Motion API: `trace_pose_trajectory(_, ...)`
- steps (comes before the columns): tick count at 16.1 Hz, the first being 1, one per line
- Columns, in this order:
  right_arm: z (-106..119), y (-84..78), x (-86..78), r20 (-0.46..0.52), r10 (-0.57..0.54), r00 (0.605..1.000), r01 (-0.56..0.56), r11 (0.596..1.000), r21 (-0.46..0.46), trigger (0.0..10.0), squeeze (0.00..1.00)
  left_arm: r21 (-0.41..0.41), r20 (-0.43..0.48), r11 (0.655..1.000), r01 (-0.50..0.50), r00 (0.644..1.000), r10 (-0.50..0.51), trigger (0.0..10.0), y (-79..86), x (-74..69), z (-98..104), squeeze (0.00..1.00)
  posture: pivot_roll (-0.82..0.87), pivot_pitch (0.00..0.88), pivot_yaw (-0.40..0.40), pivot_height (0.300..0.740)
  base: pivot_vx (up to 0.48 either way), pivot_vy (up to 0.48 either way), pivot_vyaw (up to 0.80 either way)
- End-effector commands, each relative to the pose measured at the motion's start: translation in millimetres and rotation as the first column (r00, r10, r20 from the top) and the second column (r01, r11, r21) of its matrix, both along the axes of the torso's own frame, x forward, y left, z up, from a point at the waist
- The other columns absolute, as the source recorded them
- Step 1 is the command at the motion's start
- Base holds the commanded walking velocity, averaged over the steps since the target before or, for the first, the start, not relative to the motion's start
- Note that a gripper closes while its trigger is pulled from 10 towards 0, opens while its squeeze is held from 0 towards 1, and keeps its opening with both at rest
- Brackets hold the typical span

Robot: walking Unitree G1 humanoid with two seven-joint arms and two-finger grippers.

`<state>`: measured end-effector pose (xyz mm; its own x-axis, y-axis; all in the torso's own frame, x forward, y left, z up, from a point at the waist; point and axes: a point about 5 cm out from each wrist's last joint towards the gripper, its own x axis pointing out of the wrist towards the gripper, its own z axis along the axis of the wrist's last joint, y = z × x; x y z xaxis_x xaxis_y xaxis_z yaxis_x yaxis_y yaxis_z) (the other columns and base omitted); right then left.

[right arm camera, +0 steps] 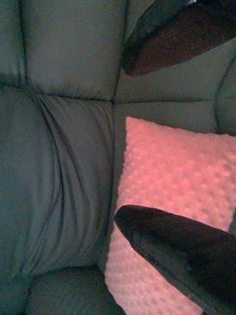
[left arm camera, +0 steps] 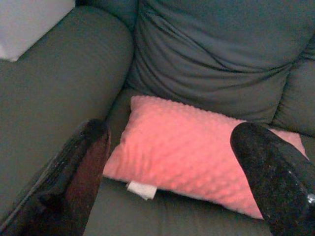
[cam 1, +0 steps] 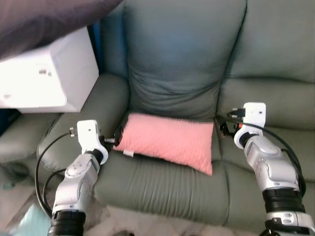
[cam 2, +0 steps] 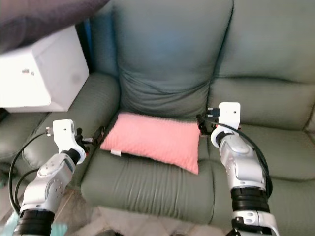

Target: Move the pillow to the sofa

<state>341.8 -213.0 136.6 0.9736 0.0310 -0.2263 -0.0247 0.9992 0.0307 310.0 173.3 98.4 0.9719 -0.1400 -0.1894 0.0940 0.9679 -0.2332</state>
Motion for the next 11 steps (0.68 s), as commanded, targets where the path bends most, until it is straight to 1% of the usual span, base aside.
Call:
trace_pose_trajectory(1, 2.4, 1.4, -0.9, 0.004, 0.008, 1.000, -0.008, 1.000, 0.005, 10.0, 0.00, 0.005, -0.009, 1.000, 0.002, 1.000, -0.002, 10.0, 2.1, -1.1, -1.6, 0.00, -0.11, 0.088, 0.040, 0.620, 0.000, 0.000, 0.00)
trace_pose_trajectory(3, 3.3, 0.3, -0.7, 0.006, 0.006, 1.000, -0.006, 1.000, 0.004, 10.0, 0.00, 0.006, -0.008, 1.000, 0.005, 1.000, -0.005, 10.0, 1.4, -1.0, -1.5, 0.00, -0.11, 0.086, 0.041, 0.585, 0.000, 0.000, 0.00)
trace_pose_trajectory(4, 4.2, 0.0, -0.3, 0.011, 0.005, 1.000, -0.005, 1.000, 0.004, 10.0, 0.00, 0.008, -0.006, 1.000, 0.005, 1.000, -0.005, 10.0, 1.7, -1.0, -1.2, 0.00, -0.11, 0.085, 0.040, 0.560, 0.000, 0.000, 0.00)
trace_pose_trajectory(5, 5.8, -0.9, 0.5, 0.021, 0.000, 1.000, 0.000, 1.000, 0.006, 10.0, 0.00, 0.004, 0.005, 1.000, 0.005, 1.000, -0.005, 10.0, 1.4, -0.7, 1.3, 0.00, -0.11, 0.084, 0.040, 0.551, 0.000, 0.000, 0.00)
trace_pose_trajectory(7, 7.3, -3.8, 1.6, 0.026, -0.008, 1.000, 0.008, 1.000, 0.003, 10.0, 0.00, 0.014, 0.031, 1.000, -0.010, 0.999, 0.010, 10.0, 3.7, -0.3, 5.1, 0.00, -0.10, 0.085, 0.039, 0.551, 0.000, 0.000, 0.00)
trace_pose_trajectory(8, 9.4, -5.6, 2.1, 0.036, -0.015, 0.999, 0.015, 1.000, 0.001, 10.0, 0.00, -0.001, 0.046, 1.000, 0.000, 0.999, 0.000, 10.0, 4.1, -0.1, 8.3, 0.00, -0.10, 0.085, 0.039, 0.551, 0.000, 0.000, 0.00)
trace_pose_trajectory(11, 12.5, -9.4, 3.1, 0.053, -0.033, 0.998, 0.033, 0.999, 0.000, 10.0, 0.00, 0.013, 0.044, 1.000, -0.011, 0.999, 0.011, 10.0, 5.2, -0.2, 8.7, 0.00, -0.10, 0.088, 0.039, 0.551, 0.000, 0.000, 0.00)
